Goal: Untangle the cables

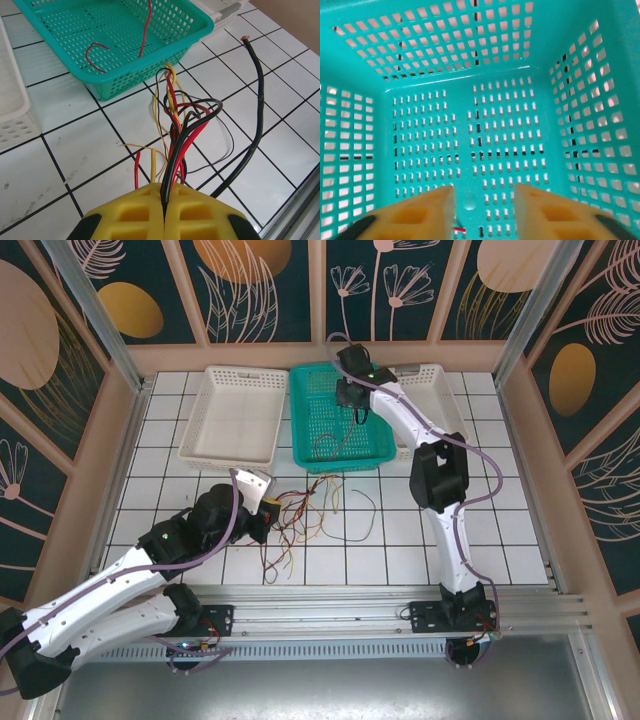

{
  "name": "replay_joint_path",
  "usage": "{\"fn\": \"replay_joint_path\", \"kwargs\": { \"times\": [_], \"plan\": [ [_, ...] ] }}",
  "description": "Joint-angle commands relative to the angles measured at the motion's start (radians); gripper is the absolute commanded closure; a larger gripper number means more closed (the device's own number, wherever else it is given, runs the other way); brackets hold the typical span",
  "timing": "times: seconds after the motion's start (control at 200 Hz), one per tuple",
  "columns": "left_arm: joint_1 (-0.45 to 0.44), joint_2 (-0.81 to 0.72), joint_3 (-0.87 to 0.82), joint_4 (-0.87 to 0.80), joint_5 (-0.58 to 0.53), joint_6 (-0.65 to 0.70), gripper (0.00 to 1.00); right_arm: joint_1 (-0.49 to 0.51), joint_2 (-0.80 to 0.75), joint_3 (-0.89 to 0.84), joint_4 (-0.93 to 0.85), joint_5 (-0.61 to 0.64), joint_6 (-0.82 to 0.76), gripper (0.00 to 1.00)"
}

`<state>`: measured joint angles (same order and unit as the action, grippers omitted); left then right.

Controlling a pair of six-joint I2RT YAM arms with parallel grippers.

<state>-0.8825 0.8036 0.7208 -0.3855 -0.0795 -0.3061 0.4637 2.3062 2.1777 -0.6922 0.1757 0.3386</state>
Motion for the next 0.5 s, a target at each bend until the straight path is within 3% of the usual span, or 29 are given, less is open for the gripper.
{"fn": "replay_joint_path", "kwargs": {
  "times": [0.0, 0.075, 0.215, 0.365, 0.495],
  "plan": [
    [0.003, 0.002, -0.004, 0.030, -0.006, 0.019, 1.00, -0.002, -0.036, 0.001, -0.013, -0.006, 0.000, 0.86],
    [0.002, 0.003, -0.004, 0.030, -0.005, 0.019, 1.00, -0.002, -0.036, -0.002, -0.008, -0.006, 0.006, 1.00],
    [0.003, 0.006, -0.004, 0.030, -0.004, 0.018, 1.00, -0.002, -0.075, -0.060, 0.060, -0.025, 0.035, 1.00],
    [0.002, 0.009, -0.004, 0.028, -0.008, 0.019, 1.00, -0.043, -0.146, -0.243, 0.298, -0.258, 0.120, 1.00],
    [0.003, 0.014, -0.005, 0.030, -0.008, 0.019, 1.00, -0.075, -0.048, -0.139, 0.263, -0.336, 0.139, 1.00]
  ]
}}
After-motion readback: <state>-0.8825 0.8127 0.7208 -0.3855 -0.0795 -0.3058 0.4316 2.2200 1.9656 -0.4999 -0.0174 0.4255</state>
